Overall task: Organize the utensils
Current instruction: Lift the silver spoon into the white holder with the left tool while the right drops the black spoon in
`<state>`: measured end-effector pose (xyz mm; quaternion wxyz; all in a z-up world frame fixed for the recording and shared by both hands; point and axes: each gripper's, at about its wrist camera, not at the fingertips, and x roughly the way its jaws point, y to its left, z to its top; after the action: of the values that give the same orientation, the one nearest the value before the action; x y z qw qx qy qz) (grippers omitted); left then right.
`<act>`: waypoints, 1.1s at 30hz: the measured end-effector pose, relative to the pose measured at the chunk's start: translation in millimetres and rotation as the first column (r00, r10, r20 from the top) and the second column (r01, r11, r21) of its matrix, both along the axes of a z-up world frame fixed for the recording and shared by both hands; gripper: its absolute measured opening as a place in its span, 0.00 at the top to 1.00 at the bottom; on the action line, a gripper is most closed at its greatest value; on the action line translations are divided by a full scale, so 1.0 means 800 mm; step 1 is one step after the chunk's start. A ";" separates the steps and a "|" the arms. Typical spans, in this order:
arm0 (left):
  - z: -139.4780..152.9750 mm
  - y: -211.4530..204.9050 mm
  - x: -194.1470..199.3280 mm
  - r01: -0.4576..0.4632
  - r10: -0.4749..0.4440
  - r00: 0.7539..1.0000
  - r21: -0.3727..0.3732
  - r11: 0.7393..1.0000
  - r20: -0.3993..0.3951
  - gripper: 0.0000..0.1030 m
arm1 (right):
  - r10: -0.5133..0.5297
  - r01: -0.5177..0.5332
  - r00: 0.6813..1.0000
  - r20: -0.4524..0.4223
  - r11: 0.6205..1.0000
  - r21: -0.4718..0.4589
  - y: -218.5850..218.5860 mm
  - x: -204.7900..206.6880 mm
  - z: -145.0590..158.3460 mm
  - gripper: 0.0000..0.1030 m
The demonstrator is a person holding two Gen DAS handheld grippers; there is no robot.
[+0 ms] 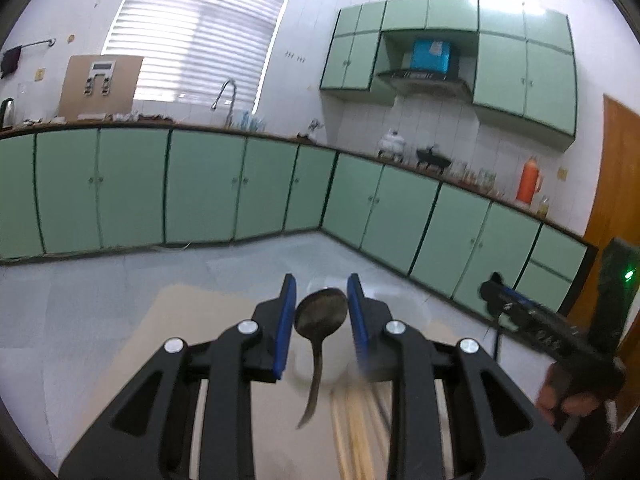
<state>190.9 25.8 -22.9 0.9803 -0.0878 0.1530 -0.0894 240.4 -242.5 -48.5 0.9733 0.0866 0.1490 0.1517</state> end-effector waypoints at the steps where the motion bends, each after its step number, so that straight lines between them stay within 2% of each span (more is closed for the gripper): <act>1: 0.011 -0.003 0.007 0.005 -0.005 1.000 0.000 1.000 0.017 0.76 | 0.002 -0.002 1.000 0.024 1.000 0.009 0.002 0.010 0.008 0.68; 6: 0.059 -0.025 0.049 0.035 -0.034 0.995 -0.008 0.999 0.093 0.76 | -0.008 0.004 0.996 0.083 0.999 0.054 0.006 0.068 0.032 0.68; 11: 0.073 -0.046 0.103 0.058 -0.054 0.992 -0.032 0.998 0.117 0.76 | -0.026 0.022 0.996 0.086 0.999 0.050 0.015 0.123 0.029 0.68; 17: 0.022 -0.063 0.165 0.062 -0.062 0.998 -0.026 0.998 0.016 0.76 | -0.047 0.047 0.998 0.036 0.999 0.003 0.029 0.162 -0.009 0.68; 22: -0.018 -0.057 0.179 0.064 -0.065 0.996 -0.026 0.998 -0.057 0.75 | -0.022 0.022 1.000 0.002 1.000 -0.017 0.037 0.154 -0.039 0.67; 24: -0.030 -0.048 0.176 0.058 -0.059 0.996 -0.020 0.998 -0.062 0.71 | -0.017 0.017 1.000 -0.011 1.000 -0.017 0.037 0.149 -0.048 0.60; 28: -0.036 -0.043 0.163 0.055 -0.055 0.997 -0.001 0.999 -0.062 0.53 | -0.025 0.025 0.999 -0.028 1.000 0.015 0.027 0.130 -0.054 0.47; 30: -0.038 -0.037 0.153 0.047 -0.047 0.997 -0.002 0.999 -0.065 0.47 | -0.043 0.045 0.998 -0.039 0.998 0.042 0.018 0.118 -0.054 0.36; 32: -0.038 -0.032 0.140 0.035 -0.036 0.996 -0.015 0.999 -0.076 0.37 | -0.060 0.063 0.997 -0.053 0.996 0.069 0.008 0.101 -0.054 0.22; 33: -0.039 -0.029 0.133 0.028 -0.030 0.997 -0.021 0.999 -0.075 0.27 | -0.079 0.083 0.995 -0.063 0.994 0.067 0.003 0.090 -0.055 0.16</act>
<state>297.0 2.4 -54.2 0.9715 -0.0988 0.1900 -0.1017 312.4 -240.3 -92.2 0.9701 0.1309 0.1692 0.1145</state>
